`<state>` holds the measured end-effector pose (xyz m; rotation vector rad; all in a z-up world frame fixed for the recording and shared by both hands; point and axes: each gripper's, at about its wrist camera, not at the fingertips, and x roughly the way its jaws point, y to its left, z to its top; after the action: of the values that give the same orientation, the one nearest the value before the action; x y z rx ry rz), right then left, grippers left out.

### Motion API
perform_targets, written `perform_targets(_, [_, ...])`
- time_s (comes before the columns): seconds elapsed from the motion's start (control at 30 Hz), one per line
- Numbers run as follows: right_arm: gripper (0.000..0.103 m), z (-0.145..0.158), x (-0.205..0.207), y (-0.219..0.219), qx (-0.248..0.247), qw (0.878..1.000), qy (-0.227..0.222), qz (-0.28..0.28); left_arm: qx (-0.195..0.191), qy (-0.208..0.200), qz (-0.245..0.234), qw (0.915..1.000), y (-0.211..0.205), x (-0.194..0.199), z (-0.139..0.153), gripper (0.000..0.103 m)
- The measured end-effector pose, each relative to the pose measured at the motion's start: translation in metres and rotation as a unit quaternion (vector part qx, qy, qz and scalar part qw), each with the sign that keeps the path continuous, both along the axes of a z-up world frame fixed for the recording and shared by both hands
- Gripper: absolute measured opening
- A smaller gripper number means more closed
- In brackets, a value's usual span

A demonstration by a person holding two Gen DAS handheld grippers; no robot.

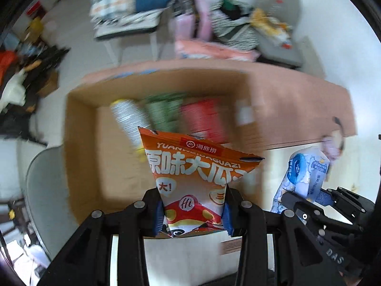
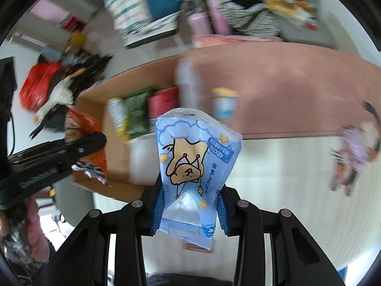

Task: Organize soft objects
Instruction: 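Drop the orange chip bag with the left tool into the box while the right tool drops the blue packet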

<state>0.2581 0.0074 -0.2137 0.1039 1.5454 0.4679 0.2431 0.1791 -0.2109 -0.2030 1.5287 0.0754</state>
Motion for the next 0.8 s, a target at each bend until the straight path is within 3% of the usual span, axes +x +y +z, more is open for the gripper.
perform_targets(0.17, [0.040, -0.035, -0.016, 0.101, 0.016, 0.997, 0.054, 0.053, -0.002, 0.063, 0.023, 0.9978, 0.061, -0.013, -0.041, 0.035])
perform_targets(0.3, [0.040, -0.062, -0.026, 0.146, 0.002, 0.995, 0.072, 0.074, -0.020, 0.109, 0.027, 0.9935, 0.087, -0.014, -0.077, 0.035])
perform_targets(0.63, [0.041, -0.112, -0.033, 0.187, -0.026, 0.992, 0.094, 0.084, -0.044, 0.164, 0.030, 0.9850, 0.103, -0.016, -0.124, 0.036])
perform_targets(0.8, [0.063, -0.121, -0.036, 0.195, -0.033, 0.989, 0.107, 0.093, -0.069, 0.173, 0.057, 0.9809, 0.107, -0.018, -0.127, 0.048])
